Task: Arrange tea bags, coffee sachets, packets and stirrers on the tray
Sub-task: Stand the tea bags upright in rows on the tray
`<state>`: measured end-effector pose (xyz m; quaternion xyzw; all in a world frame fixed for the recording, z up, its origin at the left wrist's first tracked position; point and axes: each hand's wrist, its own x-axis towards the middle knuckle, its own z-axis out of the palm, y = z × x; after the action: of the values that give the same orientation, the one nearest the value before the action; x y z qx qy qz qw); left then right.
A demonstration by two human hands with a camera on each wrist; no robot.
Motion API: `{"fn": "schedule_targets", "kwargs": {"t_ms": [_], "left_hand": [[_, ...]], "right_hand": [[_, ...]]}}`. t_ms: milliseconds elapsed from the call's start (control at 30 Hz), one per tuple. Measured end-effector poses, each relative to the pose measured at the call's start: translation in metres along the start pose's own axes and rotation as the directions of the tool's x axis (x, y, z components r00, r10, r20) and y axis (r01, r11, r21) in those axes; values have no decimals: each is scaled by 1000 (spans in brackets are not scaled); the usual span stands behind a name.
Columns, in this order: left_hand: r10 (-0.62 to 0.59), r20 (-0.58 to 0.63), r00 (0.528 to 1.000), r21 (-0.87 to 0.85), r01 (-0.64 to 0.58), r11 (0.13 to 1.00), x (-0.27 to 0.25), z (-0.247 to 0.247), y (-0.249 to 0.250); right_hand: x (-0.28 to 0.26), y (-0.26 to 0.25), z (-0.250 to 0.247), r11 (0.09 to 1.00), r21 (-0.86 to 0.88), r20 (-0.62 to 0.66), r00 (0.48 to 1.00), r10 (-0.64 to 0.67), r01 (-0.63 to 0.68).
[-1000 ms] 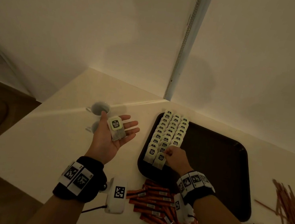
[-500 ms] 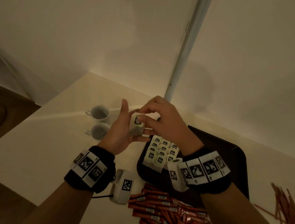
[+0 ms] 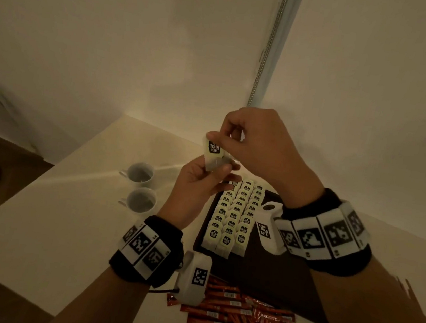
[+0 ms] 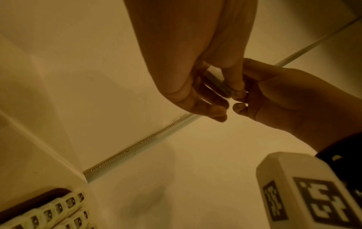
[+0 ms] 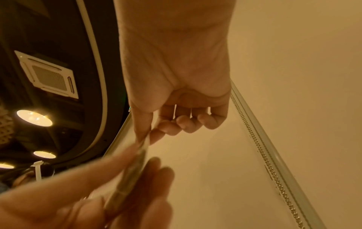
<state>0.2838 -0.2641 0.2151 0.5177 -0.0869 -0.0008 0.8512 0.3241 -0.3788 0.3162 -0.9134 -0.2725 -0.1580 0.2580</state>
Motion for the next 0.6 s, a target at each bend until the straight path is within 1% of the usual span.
{"fn": "schedule_targets", "kwargs": {"t_ms": [200,433,600], "left_hand": [[-70,18,997,-133,72,989,-4,8,2],[-109,3,994,-281,105,954,-6,8,3],[-97,53,994,-263,108,959,-8,5,-1]], "right_hand": [[-4,1,0,999,-29,6,1000,18,-17],[-7,1,-1,1000,15,-19,1000,20,-19],[-7,4,2,1000,18,-36,999,24,-24]]}}
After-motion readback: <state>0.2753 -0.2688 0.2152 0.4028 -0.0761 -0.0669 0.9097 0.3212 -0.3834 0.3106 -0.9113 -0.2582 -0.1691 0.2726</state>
